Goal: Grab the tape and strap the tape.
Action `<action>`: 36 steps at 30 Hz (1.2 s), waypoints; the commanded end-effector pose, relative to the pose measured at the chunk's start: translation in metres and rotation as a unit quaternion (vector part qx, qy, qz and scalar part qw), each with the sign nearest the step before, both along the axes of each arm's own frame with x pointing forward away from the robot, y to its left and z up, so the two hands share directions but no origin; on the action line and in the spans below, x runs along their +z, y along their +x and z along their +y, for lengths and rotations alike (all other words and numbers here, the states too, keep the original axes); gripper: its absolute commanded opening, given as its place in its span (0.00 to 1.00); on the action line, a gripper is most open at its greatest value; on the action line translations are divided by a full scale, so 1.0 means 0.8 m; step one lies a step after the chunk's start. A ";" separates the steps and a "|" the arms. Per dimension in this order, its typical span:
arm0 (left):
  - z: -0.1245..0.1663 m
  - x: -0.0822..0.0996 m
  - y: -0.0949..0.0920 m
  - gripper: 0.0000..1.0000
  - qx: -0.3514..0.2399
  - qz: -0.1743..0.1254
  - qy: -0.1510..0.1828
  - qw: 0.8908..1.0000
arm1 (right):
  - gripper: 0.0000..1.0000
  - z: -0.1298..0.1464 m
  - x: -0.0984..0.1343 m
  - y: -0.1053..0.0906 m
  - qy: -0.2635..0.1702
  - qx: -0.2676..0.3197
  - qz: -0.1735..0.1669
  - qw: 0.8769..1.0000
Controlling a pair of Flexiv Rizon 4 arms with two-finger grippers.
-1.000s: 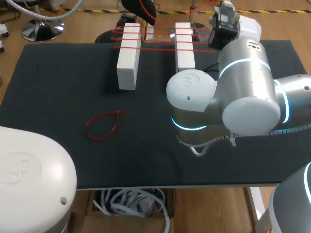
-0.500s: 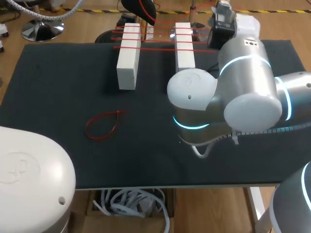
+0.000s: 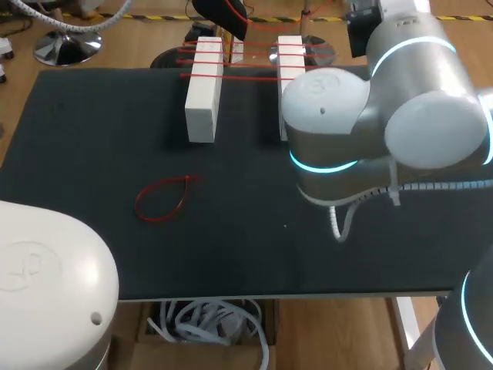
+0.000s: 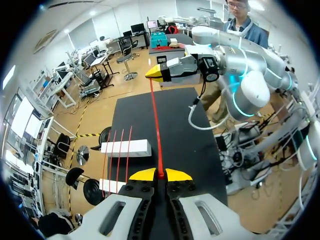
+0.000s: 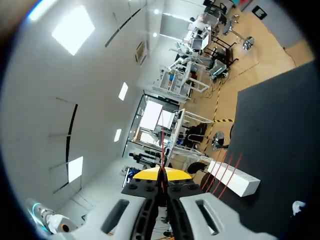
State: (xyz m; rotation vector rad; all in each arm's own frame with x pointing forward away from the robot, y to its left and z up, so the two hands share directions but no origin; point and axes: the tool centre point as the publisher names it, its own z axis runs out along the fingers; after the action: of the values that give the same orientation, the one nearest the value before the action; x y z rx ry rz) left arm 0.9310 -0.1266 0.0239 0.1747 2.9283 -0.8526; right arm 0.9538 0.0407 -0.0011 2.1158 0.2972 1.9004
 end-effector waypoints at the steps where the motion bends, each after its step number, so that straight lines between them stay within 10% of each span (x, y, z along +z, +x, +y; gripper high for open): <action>1: 0.000 0.001 0.000 0.00 0.001 0.001 0.002 1.000 | 0.00 -0.002 0.021 0.008 -0.301 0.047 0.083 0.949; 13: 0.000 0.001 0.000 0.00 0.001 0.001 0.002 1.000 | 0.00 -0.001 0.009 0.009 -0.524 0.033 0.028 0.851; 36: 0.000 0.001 0.000 0.00 0.001 0.001 0.002 1.000 | 0.00 0.018 0.021 0.013 -0.731 0.121 -0.020 0.671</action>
State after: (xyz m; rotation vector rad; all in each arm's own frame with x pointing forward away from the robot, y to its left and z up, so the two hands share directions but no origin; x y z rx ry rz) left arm 0.9308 -0.1263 0.0234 0.1745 2.9267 -0.8537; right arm 0.9645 0.0547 0.0107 1.2335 1.2265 1.1889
